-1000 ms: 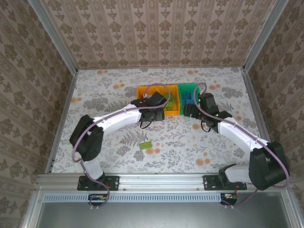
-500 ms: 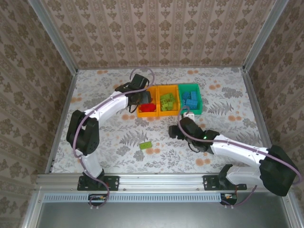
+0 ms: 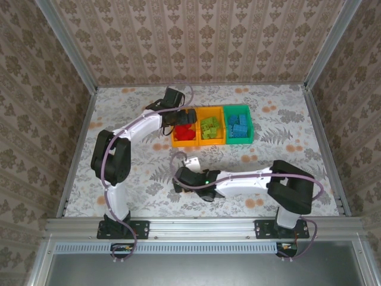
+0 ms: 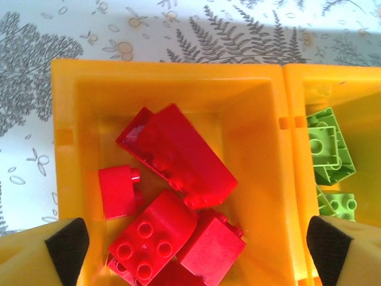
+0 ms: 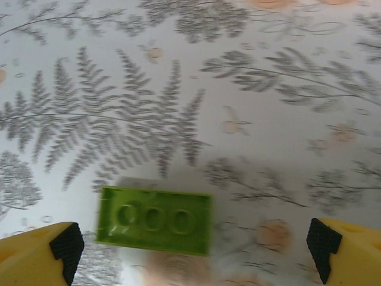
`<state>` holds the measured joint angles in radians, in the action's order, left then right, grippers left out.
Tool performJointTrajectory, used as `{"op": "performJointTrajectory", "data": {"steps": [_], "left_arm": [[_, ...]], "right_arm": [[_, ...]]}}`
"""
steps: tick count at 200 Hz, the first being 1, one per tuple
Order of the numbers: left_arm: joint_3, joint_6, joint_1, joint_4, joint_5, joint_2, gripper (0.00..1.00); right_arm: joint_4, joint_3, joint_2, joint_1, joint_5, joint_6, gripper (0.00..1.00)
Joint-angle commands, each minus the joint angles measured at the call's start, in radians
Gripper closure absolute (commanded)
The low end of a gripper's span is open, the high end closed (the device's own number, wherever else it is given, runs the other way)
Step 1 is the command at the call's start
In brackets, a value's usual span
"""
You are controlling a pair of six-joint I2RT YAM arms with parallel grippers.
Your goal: Sort the legos into containers by color
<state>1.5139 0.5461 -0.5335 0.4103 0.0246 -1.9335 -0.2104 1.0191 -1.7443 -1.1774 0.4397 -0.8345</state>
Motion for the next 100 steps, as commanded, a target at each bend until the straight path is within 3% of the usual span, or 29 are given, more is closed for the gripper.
{"op": "performJointTrajectory", "data": {"steps": [1,61,100], "left_arm": [[-0.020,-0.006,0.007,-0.026,0.041,0.036,0.00],[-0.170,0.004,0.037,-0.056,0.019,0.185,0.00],[-0.284,0.012,0.059,-0.063,-0.001,0.294,0.00]], "right_arm": [[-0.106,0.088,-0.066,-0.023,0.025,-0.029,0.00],[-0.169,0.175,-0.166,-0.034,-0.010,-0.017,0.01],[-0.209,0.195,-0.214,-0.036,-0.059,-0.029,0.09]]}}
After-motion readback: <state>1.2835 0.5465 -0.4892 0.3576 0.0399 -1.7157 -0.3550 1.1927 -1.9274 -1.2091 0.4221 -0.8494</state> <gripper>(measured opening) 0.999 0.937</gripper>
